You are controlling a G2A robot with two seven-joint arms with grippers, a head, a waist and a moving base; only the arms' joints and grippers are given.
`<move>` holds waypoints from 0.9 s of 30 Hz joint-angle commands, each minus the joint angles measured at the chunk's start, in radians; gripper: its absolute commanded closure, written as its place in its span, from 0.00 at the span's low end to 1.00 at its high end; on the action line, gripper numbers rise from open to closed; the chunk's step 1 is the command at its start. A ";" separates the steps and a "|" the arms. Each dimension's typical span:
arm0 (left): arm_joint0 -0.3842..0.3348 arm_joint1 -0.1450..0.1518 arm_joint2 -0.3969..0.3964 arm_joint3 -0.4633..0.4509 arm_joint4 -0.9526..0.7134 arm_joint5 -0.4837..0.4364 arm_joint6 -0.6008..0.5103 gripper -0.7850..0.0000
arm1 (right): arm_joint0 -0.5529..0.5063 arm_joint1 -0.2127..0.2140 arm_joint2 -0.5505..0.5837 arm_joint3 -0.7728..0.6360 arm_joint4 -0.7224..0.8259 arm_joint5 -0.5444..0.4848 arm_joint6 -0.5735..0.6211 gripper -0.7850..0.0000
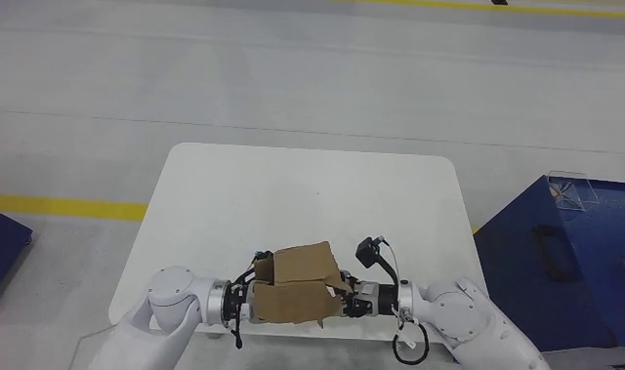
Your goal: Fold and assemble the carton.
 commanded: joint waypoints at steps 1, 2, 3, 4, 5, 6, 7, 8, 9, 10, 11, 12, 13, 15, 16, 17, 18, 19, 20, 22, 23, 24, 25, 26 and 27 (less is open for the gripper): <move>0.004 0.002 -0.003 0.003 -0.002 -0.003 0.001 1.00 | 0.011 -0.004 -0.001 0.011 0.013 -0.004 -0.021 0.00; 0.006 0.003 -0.005 0.005 -0.003 -0.004 0.001 1.00 | 0.014 -0.005 0.003 0.014 0.028 -0.009 -0.028 0.00; 0.007 0.005 -0.008 0.008 -0.003 -0.004 0.003 1.00 | 0.016 -0.005 0.010 0.016 0.044 -0.014 -0.032 0.00; 0.009 0.006 -0.012 0.009 -0.003 -0.005 0.007 1.00 | 0.017 -0.004 0.019 0.017 0.056 -0.018 -0.033 0.00; 0.011 0.007 -0.015 0.010 -0.003 -0.007 0.009 1.00 | 0.016 -0.003 0.030 0.016 0.062 -0.021 -0.034 0.00; 0.014 0.009 -0.020 0.012 -0.004 -0.007 0.015 1.00 | 0.014 -0.001 0.039 0.013 0.066 -0.023 -0.034 0.00; 0.017 0.010 -0.025 0.016 -0.007 -0.006 0.025 1.00 | 0.010 0.000 0.046 0.007 0.071 -0.024 -0.030 0.00; 0.018 0.011 -0.030 0.018 -0.008 -0.004 0.036 1.00 | 0.006 0.001 0.052 -0.001 0.081 -0.028 -0.025 0.00; 0.020 0.012 -0.033 0.018 -0.002 -0.003 0.050 1.00 | 0.001 0.002 0.057 -0.010 0.094 -0.033 -0.019 0.00; 0.021 0.014 -0.036 0.018 0.006 -0.003 0.065 1.00 | -0.003 0.003 0.062 -0.019 0.107 -0.037 -0.012 0.00; 0.023 0.014 -0.038 0.017 0.006 -0.003 0.072 1.00 | -0.006 0.004 0.068 -0.028 0.118 -0.043 -0.008 0.00; 0.023 0.015 -0.039 0.017 0.005 -0.002 0.076 1.00 | -0.009 0.005 0.072 -0.037 0.128 -0.046 -0.005 0.00; 0.022 0.016 -0.041 0.018 0.004 0.001 0.080 1.00 | -0.011 0.005 0.076 -0.048 0.129 -0.048 -0.002 0.00; 0.021 0.017 -0.043 0.018 0.003 0.004 0.086 1.00 | -0.014 0.006 0.079 -0.064 0.125 -0.047 -0.003 0.00; 0.021 0.018 -0.044 0.017 0.001 0.005 0.087 1.00 | -0.013 0.005 0.077 -0.068 0.126 -0.041 -0.002 0.00; 0.020 0.019 -0.045 0.016 0.001 0.005 0.089 1.00 | -0.009 0.004 0.073 -0.069 0.122 -0.034 -0.001 0.00; 0.020 0.019 -0.045 0.015 0.000 0.005 0.090 1.00 | -0.003 0.002 0.068 -0.068 0.114 -0.028 -0.002 0.00; 0.020 0.020 -0.045 0.014 0.001 0.004 0.091 1.00 | 0.003 0.000 0.061 -0.064 0.105 -0.019 -0.006 0.00; 0.020 0.021 -0.045 0.013 0.001 0.004 0.092 1.00 | 0.009 -0.003 0.052 -0.060 0.100 -0.011 -0.009 0.00; 0.018 0.022 -0.044 0.013 -0.001 0.005 0.094 1.00 | 0.022 -0.008 0.035 -0.051 0.088 -0.005 -0.015 0.00; 0.016 0.022 -0.043 0.014 -0.002 0.005 0.094 1.00 | 0.028 -0.011 0.029 -0.047 0.084 -0.005 -0.018 0.00; 0.015 0.022 -0.042 0.015 -0.003 0.006 0.095 1.00 | 0.033 -0.013 0.024 -0.040 0.083 -0.003 -0.020 0.00; 0.013 0.023 -0.042 0.017 -0.005 0.007 0.096 1.00 | 0.037 -0.014 0.021 -0.033 0.083 -0.003 -0.022 0.00; 0.012 0.023 -0.042 0.018 -0.008 0.006 0.096 1.00 | 0.041 -0.015 0.021 -0.026 0.086 -0.003 -0.022 0.00; 0.010 0.023 -0.041 0.019 -0.011 0.004 0.094 1.00 | 0.045 -0.016 0.024 -0.016 0.091 -0.002 -0.022 0.00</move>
